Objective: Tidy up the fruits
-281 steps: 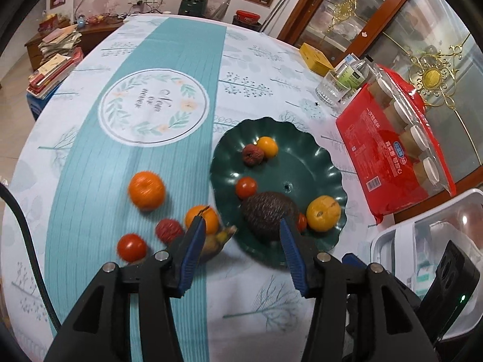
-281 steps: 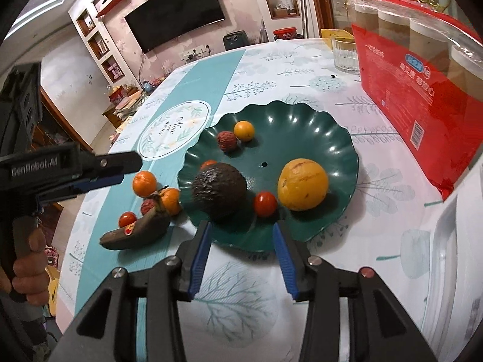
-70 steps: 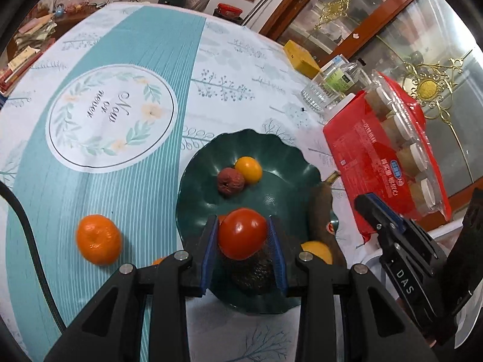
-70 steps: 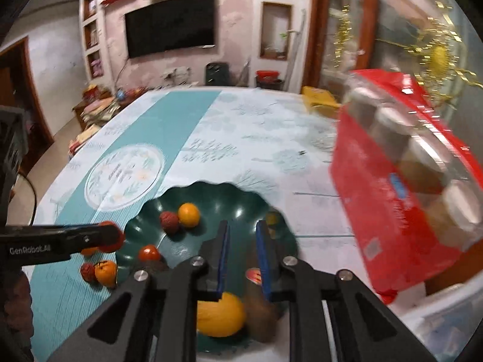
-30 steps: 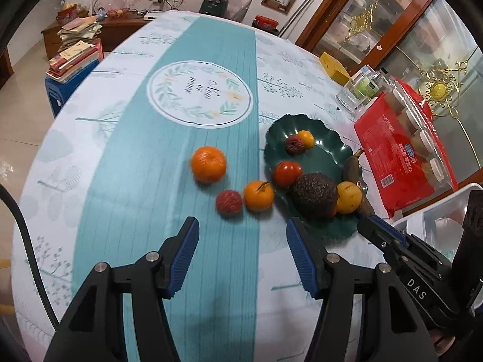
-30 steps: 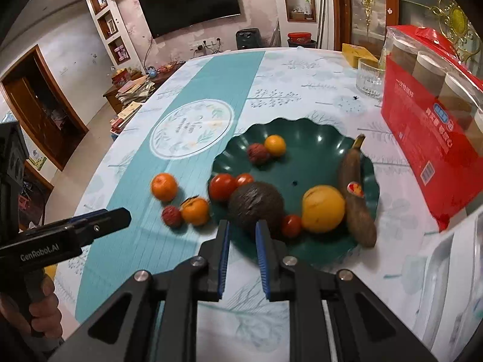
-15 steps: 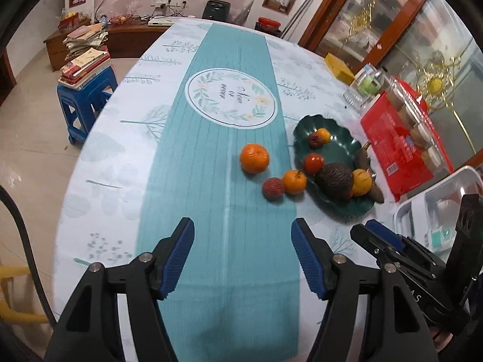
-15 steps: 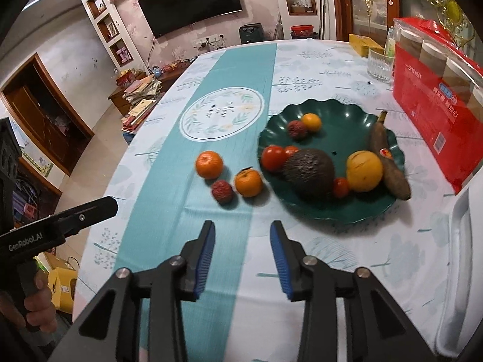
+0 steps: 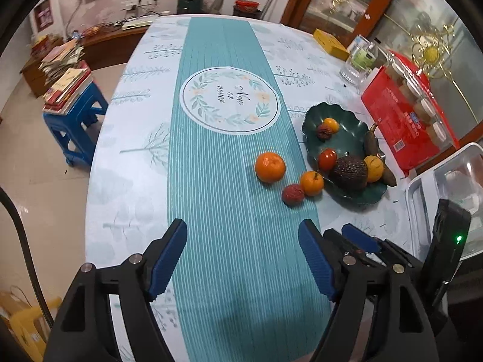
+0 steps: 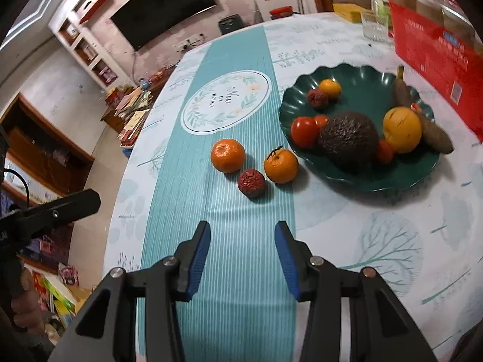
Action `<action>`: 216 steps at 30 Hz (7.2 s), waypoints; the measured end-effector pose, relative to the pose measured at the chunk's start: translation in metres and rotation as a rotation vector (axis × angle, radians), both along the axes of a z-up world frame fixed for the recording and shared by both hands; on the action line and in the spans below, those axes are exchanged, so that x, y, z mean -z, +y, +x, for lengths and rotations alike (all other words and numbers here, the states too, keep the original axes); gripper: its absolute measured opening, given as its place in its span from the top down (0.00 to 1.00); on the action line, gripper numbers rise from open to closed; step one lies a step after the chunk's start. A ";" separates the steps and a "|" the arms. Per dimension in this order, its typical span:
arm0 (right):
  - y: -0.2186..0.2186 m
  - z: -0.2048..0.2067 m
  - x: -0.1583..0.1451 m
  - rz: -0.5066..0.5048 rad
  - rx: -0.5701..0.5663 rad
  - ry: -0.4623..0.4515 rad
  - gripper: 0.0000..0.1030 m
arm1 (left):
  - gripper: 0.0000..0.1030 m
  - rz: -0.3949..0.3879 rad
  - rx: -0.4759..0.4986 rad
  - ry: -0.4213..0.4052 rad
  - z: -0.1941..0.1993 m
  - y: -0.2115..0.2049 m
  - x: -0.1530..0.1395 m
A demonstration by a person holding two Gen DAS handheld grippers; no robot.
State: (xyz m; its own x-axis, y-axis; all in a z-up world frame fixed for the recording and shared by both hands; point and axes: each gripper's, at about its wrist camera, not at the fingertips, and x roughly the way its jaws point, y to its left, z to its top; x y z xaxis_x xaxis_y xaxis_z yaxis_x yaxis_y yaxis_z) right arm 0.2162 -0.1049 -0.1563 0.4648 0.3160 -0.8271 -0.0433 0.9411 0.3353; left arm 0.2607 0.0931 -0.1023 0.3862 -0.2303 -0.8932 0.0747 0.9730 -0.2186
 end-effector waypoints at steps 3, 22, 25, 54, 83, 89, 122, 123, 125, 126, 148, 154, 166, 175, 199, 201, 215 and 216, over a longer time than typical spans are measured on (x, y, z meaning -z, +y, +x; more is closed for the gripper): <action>0.003 0.008 0.012 0.008 0.037 0.012 0.57 | 0.26 0.014 0.037 0.007 0.019 -0.002 0.004; 0.019 0.036 0.051 -0.145 0.063 -0.131 0.57 | 0.24 -0.019 0.202 -0.040 0.103 -0.047 0.075; 0.026 0.037 0.052 -0.174 0.025 -0.153 0.57 | 0.24 -0.059 0.218 -0.060 0.107 -0.050 0.088; 0.041 0.033 0.038 -0.222 -0.081 -0.207 0.69 | 0.83 -0.144 0.223 -0.062 0.097 -0.047 0.084; -0.037 -0.019 0.014 -0.271 -0.046 -0.242 0.69 | 0.56 -0.025 0.059 -0.044 0.105 -0.068 0.124; -0.045 -0.014 0.006 -0.255 -0.064 -0.248 0.69 | 0.56 0.007 0.053 -0.047 0.094 -0.073 0.106; -0.154 0.060 -0.028 -0.220 -0.118 -0.339 0.68 | 0.45 -0.025 0.085 -0.207 0.101 -0.213 0.017; -0.154 0.062 -0.025 -0.216 -0.124 -0.324 0.67 | 0.43 -0.026 0.079 -0.204 0.102 -0.212 0.017; -0.155 0.065 -0.022 -0.202 -0.133 -0.307 0.64 | 0.42 -0.025 0.062 -0.195 0.103 -0.209 0.019; -0.155 0.066 -0.022 -0.194 -0.138 -0.305 0.60 | 0.41 -0.023 0.051 -0.188 0.103 -0.206 0.019; -0.169 0.048 -0.028 -0.200 -0.050 -0.232 0.47 | 0.41 -0.001 -0.048 -0.050 0.061 -0.124 0.065; -0.166 0.049 -0.025 -0.227 -0.053 -0.211 0.46 | 0.41 -0.013 0.007 -0.006 0.062 -0.131 0.090; -0.157 0.054 -0.012 -0.261 -0.082 -0.166 0.46 | 0.57 -0.019 0.072 0.000 0.078 -0.140 0.123; -0.147 0.056 -0.006 -0.244 -0.117 -0.154 0.46 | 0.63 -0.013 0.100 -0.009 0.078 -0.142 0.117; -0.143 0.026 0.007 -0.168 -0.220 -0.086 0.46 | 0.63 -0.138 0.110 -0.179 0.094 -0.200 0.045; -0.144 0.024 0.007 -0.162 -0.227 -0.084 0.46 | 0.61 -0.124 0.097 -0.167 0.093 -0.203 0.042; -0.151 -0.010 -0.019 -0.149 -0.180 -0.110 0.31 | 0.32 0.038 -0.039 -0.091 0.020 -0.162 0.021; -0.149 -0.016 -0.022 -0.149 -0.170 -0.104 0.27 | 0.32 0.036 -0.039 -0.099 0.006 -0.158 0.016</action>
